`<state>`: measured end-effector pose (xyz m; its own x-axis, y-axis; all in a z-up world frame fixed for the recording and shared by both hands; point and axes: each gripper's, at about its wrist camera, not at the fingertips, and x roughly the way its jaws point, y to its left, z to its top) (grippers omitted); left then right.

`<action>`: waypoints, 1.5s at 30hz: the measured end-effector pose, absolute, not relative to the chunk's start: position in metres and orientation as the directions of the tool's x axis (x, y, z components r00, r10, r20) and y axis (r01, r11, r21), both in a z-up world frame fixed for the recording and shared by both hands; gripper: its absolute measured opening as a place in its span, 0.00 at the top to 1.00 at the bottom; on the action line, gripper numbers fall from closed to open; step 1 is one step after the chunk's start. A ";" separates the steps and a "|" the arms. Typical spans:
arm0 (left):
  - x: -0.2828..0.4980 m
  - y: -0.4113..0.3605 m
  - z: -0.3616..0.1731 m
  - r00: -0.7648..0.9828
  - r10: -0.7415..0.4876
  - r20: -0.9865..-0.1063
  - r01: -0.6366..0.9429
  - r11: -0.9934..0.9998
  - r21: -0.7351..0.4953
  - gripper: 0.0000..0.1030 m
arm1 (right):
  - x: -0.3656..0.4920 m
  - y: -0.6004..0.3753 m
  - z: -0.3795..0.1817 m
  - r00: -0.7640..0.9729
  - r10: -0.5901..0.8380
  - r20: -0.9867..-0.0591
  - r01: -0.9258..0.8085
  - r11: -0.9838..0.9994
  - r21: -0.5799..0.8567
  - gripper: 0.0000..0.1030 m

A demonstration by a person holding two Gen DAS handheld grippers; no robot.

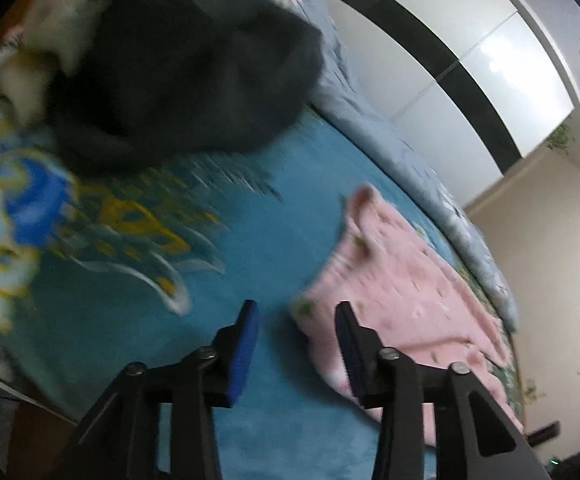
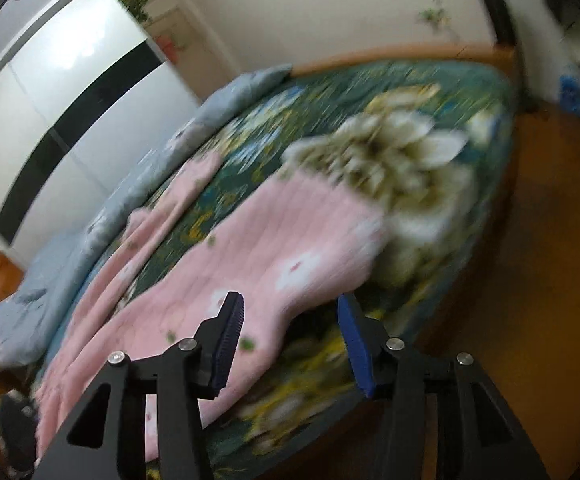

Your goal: Fold clothes

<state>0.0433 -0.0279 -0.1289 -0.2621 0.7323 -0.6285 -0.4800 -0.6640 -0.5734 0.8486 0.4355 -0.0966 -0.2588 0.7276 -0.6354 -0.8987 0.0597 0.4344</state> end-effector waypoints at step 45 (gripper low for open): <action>-0.129 0.282 -0.152 -0.149 0.620 -0.770 -0.531 -0.707 -0.467 0.90 | 0.509 0.583 -0.101 -0.589 0.436 -0.681 -0.799 -0.439 0.411 0.51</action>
